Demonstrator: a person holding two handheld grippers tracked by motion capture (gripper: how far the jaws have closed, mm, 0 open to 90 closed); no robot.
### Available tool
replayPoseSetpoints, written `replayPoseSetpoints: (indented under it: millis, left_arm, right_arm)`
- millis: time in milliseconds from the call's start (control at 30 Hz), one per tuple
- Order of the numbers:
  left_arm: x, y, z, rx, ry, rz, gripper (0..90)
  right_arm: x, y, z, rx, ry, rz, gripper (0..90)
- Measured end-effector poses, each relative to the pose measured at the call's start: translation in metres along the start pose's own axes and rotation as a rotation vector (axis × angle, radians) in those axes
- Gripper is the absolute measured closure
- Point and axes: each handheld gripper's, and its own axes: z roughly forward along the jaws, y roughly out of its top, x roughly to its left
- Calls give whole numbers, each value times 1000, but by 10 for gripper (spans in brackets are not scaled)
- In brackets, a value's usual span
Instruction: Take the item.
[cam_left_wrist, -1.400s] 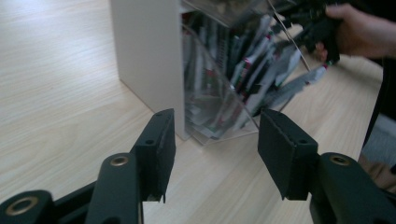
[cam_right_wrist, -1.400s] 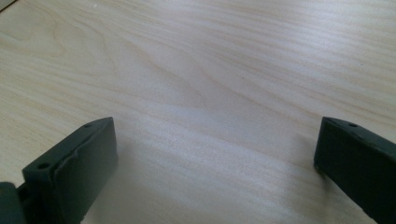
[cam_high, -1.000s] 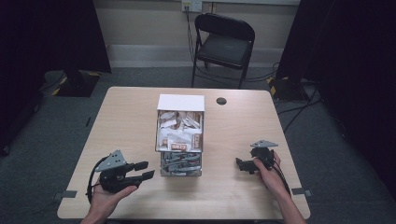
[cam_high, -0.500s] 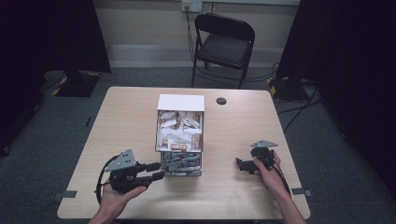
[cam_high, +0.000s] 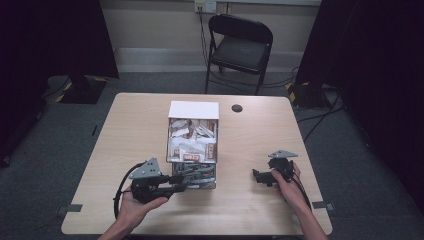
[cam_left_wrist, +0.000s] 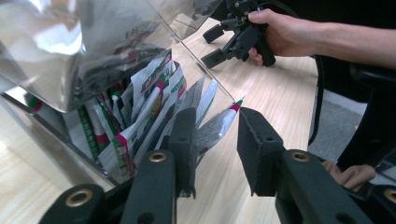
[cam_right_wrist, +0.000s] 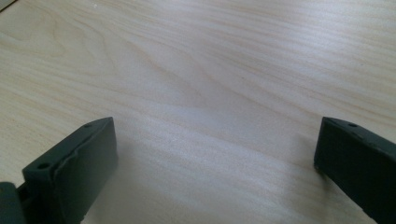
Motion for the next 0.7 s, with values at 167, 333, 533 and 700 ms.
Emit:
replayPoseSetpoints:
  millis: [167,333,533,700]
  left_arm:
    - [1,-5,6,19,3,6,643]
    - [3,-9,11,39,2,4,630]
    - [5,-13,18,52,9,20,662]
    - [8,-12,18,47,28,15,795]
  right_arm:
    - [0,0,0,0,0,0,0]
    - [0,0,0,0,0,0,0]
    - [0,0,0,0,0,0,0]
    - [0,0,0,0,0,0,0]
